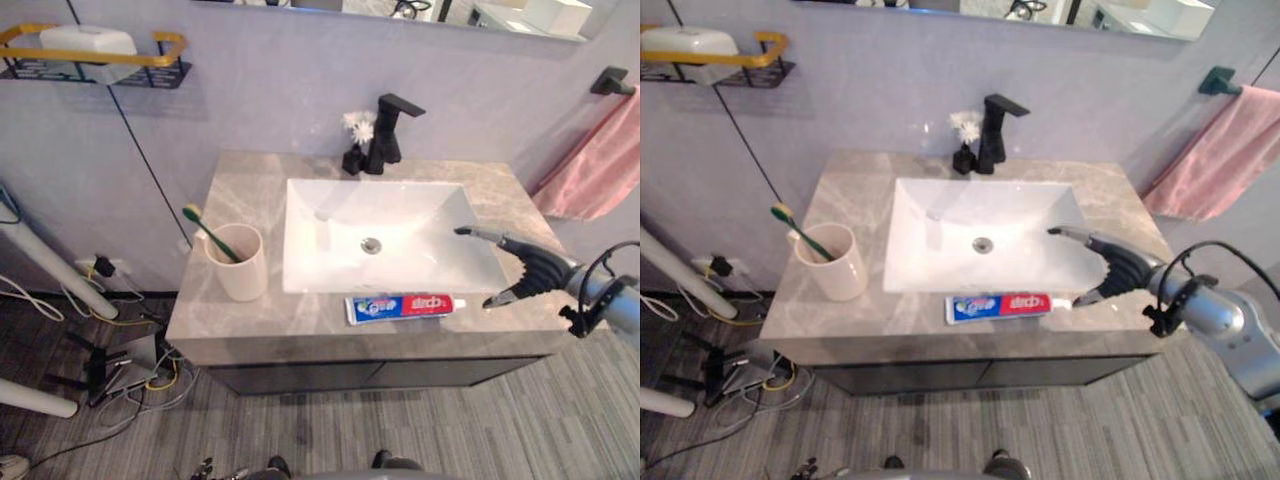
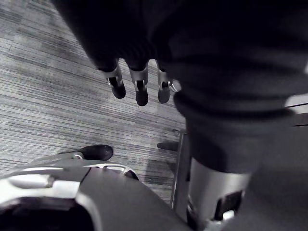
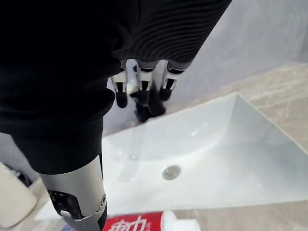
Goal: Organize washtable
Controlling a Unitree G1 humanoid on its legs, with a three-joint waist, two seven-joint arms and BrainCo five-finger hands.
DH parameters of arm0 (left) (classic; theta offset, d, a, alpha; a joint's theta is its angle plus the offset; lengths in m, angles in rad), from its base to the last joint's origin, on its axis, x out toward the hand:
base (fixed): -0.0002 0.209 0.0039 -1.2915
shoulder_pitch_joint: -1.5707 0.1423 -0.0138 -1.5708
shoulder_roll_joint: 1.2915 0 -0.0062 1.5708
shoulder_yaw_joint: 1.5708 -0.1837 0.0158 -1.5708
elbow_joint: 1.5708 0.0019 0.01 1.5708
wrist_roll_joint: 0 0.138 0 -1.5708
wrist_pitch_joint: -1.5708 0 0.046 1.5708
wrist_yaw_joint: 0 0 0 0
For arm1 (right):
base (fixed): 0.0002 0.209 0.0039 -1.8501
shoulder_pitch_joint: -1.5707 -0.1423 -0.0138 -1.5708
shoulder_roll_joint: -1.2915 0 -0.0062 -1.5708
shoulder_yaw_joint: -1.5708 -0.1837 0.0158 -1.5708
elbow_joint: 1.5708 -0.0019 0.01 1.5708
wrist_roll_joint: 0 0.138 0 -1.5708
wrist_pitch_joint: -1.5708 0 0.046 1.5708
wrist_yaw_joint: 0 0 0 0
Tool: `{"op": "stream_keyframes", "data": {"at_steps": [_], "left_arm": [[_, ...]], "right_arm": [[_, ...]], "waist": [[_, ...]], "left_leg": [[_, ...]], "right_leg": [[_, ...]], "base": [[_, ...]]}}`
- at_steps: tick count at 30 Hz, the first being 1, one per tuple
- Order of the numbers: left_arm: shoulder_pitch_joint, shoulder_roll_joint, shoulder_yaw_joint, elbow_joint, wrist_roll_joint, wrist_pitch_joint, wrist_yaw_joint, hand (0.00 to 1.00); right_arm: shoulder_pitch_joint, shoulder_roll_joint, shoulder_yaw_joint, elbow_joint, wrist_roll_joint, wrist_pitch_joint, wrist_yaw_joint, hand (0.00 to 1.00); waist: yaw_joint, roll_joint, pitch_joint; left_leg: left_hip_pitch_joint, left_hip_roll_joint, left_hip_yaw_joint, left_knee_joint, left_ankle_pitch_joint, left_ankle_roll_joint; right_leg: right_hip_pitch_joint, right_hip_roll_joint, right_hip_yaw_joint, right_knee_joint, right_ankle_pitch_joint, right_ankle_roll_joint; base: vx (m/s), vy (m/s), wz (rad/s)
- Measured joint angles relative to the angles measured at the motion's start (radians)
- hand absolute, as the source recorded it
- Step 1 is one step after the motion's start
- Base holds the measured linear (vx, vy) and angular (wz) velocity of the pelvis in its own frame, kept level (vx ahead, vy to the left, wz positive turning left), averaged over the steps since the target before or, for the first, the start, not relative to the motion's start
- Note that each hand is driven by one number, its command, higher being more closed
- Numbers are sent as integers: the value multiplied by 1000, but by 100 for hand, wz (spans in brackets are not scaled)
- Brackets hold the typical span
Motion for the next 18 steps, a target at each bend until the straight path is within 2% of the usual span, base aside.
{"op": "stream_keyframes", "data": {"at_steps": [7,18], "left_arm": [[0,1,-8,-1,-1,0,0,0],[5,11,-46,-20,-18,1,-3,0]], "right_arm": [[33,33,0,-35,0,0,19,0],[33,38,36,-89,1,4,20,0]], "waist": [[0,4,-3],[5,12,-7]], "left_leg": [[-2,-1,-1,0,0,0],[-13,-2,-13,1,3,4]], "right_leg": [[-1,-1,-2,0,0,0],[-2,-3,-18,-4,0,0]], "base": [[0,0,0],[1,0,2]]}}
